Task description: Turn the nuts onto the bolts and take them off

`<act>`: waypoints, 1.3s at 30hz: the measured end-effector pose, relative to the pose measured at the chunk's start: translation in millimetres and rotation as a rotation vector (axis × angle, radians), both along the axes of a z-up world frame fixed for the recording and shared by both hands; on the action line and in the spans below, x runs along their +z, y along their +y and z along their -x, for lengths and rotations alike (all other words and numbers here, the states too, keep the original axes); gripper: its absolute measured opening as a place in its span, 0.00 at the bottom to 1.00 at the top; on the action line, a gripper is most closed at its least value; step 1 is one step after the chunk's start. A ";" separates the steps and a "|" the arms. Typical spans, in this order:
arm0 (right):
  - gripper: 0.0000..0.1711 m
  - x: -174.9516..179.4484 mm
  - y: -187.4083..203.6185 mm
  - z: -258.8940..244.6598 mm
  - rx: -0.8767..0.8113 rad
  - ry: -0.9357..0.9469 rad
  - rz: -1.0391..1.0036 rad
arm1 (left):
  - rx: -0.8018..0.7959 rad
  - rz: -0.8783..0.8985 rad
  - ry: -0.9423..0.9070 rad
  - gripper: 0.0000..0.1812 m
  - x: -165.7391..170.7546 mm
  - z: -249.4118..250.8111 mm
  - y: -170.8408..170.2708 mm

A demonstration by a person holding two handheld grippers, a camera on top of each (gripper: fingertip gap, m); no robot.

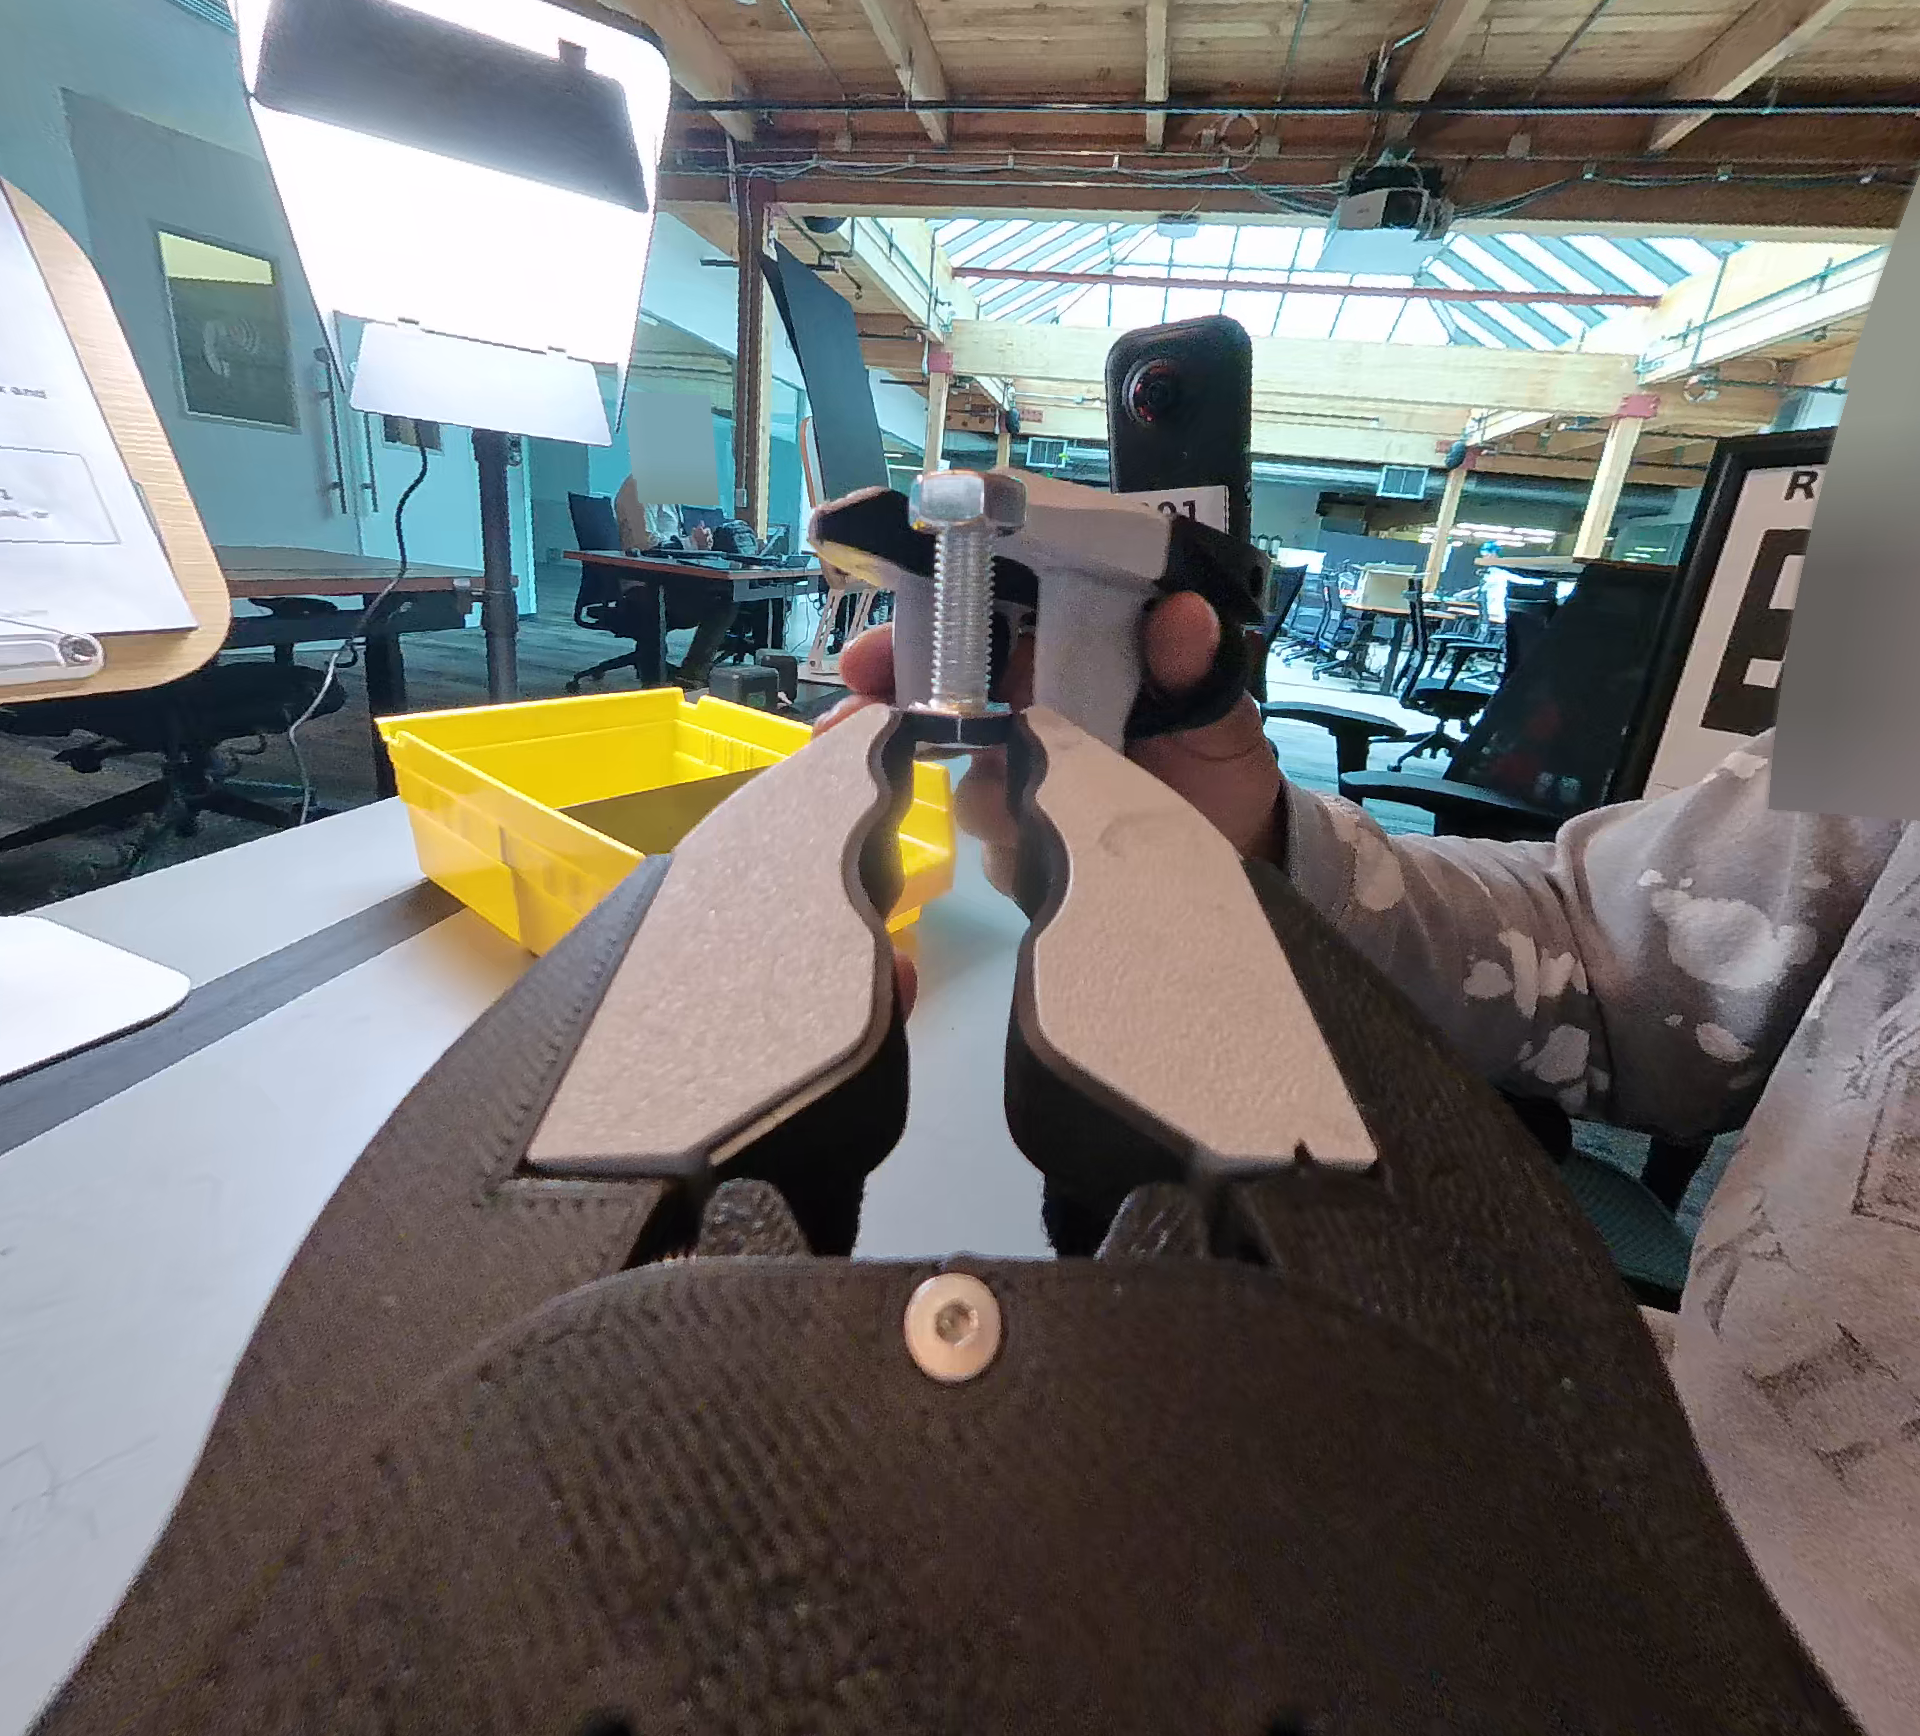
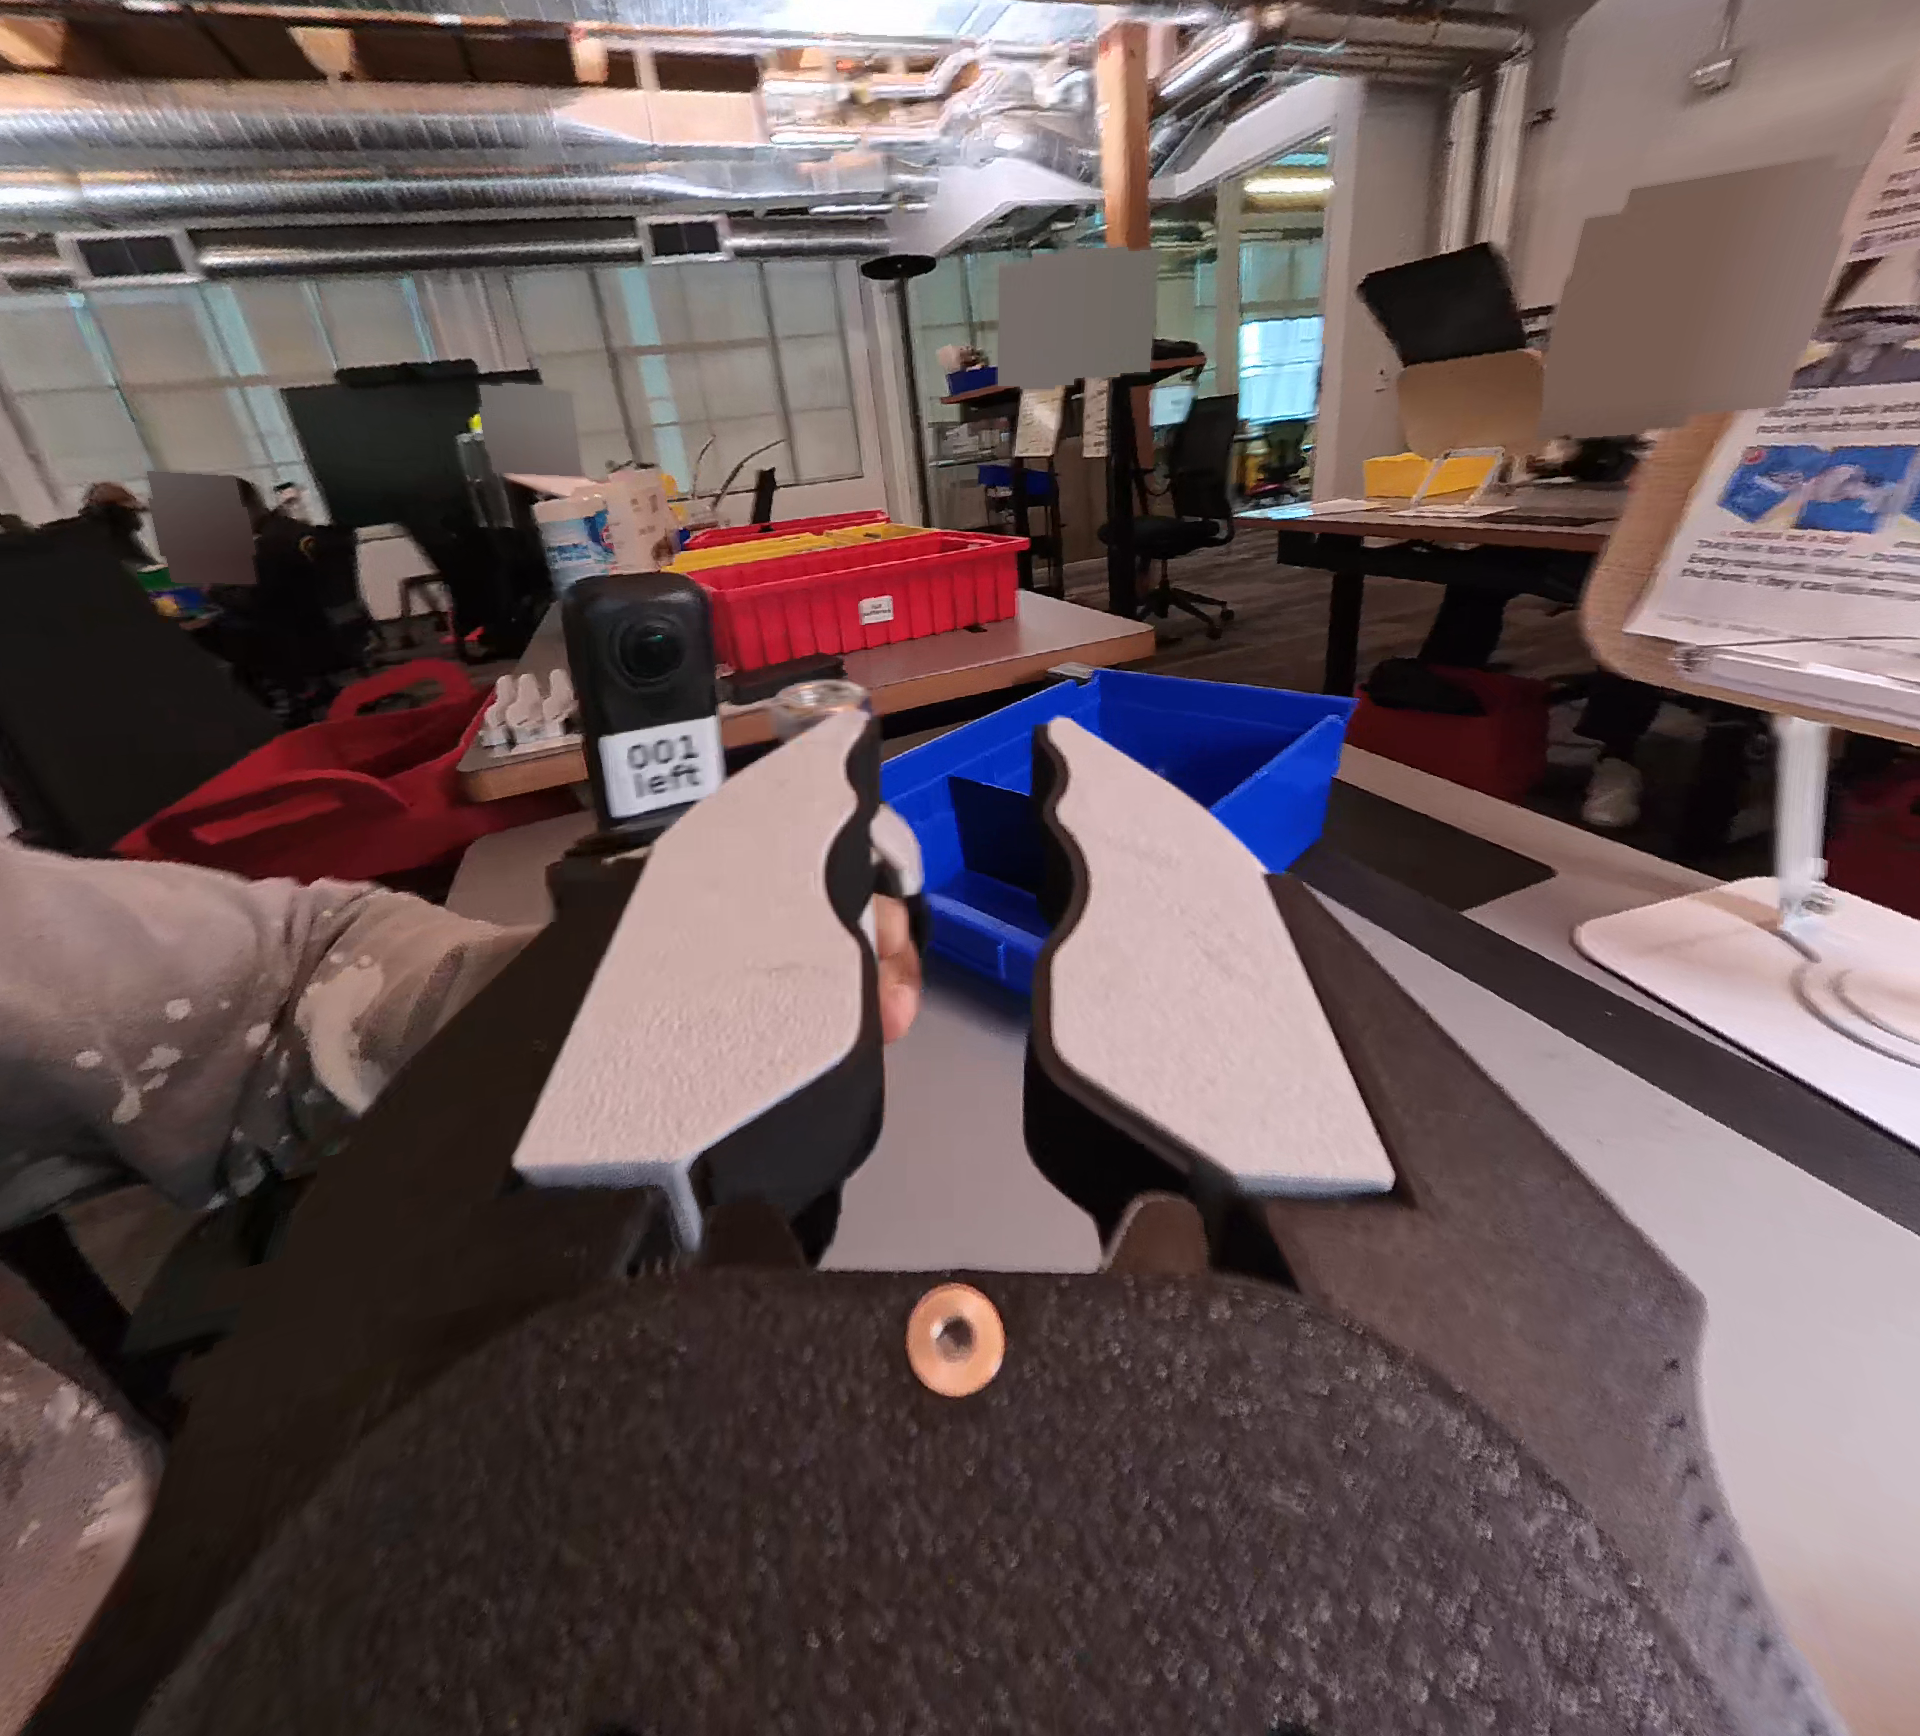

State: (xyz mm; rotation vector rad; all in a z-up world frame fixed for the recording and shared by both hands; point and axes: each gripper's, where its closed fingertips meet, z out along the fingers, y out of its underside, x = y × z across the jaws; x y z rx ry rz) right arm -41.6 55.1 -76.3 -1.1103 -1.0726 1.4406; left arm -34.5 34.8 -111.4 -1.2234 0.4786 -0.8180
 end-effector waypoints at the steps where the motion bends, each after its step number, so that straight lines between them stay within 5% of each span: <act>1: 0.13 1.2 6.5 -2.2 -0.031 0.012 0.005 | 0.003 -0.005 0.003 0.10 1.1 0.0 -0.4; 10: 0.25 2.1 -12.3 3.6 0.043 -0.018 -0.044 | 0.005 0.004 0.005 0.10 -0.6 -1.2 0.7; 17: 0.15 5.3 -0.6 -0.8 -0.011 -0.003 -0.042 | 0.008 -0.014 -0.001 0.10 4.8 1.0 -1.8; 29: 0.23 2.7 -21.9 7.4 0.066 -0.081 -0.097 | 0.012 0.016 0.010 0.10 -1.2 0.5 2.4; 39: 0.10 11.0 -23.8 10.3 0.143 -0.090 -0.129 | -0.008 0.033 -0.011 0.10 -2.2 1.1 2.8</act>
